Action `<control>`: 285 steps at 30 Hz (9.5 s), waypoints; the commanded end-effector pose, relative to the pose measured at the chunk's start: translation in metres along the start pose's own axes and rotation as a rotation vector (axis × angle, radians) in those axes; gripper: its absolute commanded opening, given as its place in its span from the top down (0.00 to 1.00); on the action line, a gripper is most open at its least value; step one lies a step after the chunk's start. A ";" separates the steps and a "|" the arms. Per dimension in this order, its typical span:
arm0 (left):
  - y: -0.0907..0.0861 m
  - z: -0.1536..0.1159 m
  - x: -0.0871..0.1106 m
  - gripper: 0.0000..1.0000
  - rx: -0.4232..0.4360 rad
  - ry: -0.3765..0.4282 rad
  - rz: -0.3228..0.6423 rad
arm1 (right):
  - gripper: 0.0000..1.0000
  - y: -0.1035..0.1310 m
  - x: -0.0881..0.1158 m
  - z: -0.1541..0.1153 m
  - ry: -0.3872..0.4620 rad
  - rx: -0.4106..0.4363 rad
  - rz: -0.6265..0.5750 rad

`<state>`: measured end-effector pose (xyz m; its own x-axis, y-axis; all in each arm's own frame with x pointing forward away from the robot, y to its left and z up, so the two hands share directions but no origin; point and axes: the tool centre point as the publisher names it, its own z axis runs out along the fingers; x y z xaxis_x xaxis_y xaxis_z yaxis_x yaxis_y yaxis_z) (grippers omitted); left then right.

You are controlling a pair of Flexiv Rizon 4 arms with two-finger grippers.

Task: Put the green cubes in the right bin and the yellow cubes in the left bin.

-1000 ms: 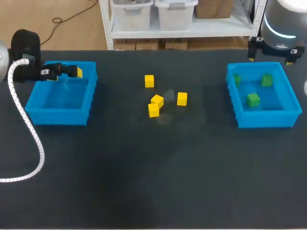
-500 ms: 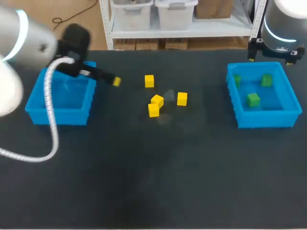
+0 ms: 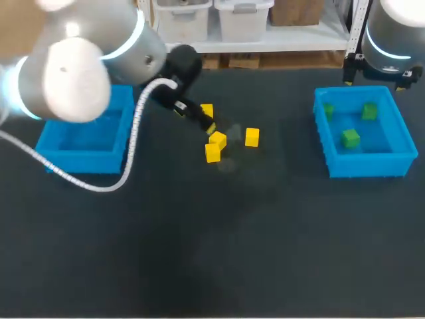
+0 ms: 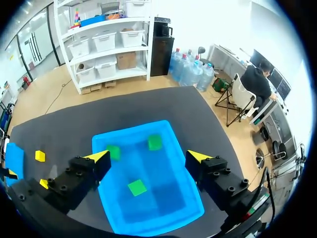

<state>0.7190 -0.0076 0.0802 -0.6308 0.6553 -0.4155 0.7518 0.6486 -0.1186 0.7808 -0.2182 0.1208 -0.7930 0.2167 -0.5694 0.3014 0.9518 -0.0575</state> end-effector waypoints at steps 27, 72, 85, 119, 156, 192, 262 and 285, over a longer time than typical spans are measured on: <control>0.006 0.089 -0.019 0.00 -0.071 0.234 -0.246 | 0.00 -0.001 0.002 -0.001 -0.007 -0.001 0.002; 0.119 -0.082 0.030 1.00 -0.516 -0.176 -0.467 | 0.00 -0.001 0.002 -0.001 -0.007 -0.001 0.002; 0.169 -0.104 0.127 0.00 -0.727 -0.021 -0.669 | 0.00 -0.001 0.002 -0.001 -0.007 -0.001 0.002; -0.019 0.017 -0.006 0.00 0.233 0.432 0.675 | 0.00 -0.001 0.002 -0.001 -0.007 -0.001 0.002; 0.011 0.086 0.005 1.00 -0.108 0.701 0.798 | 0.00 -0.001 0.002 -0.001 -0.007 -0.001 0.002; 0.201 -0.119 0.090 1.00 -0.701 0.039 -0.509 | 0.00 -0.001 0.002 -0.001 -0.007 -0.001 0.002; 0.075 0.063 -0.075 0.00 -0.110 0.320 -0.490 | 0.00 -0.001 0.002 -0.001 -0.007 -0.001 0.002; 0.077 0.098 -0.063 0.00 -0.063 0.298 -0.682 | 0.00 -0.001 0.002 -0.001 -0.007 -0.001 0.002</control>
<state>0.8311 -0.0372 0.0144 -0.9853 0.1707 -0.0065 0.1685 0.9649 -0.2015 0.7805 -0.2183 0.1209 -0.7926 0.2167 -0.5699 0.3016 0.9517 -0.0576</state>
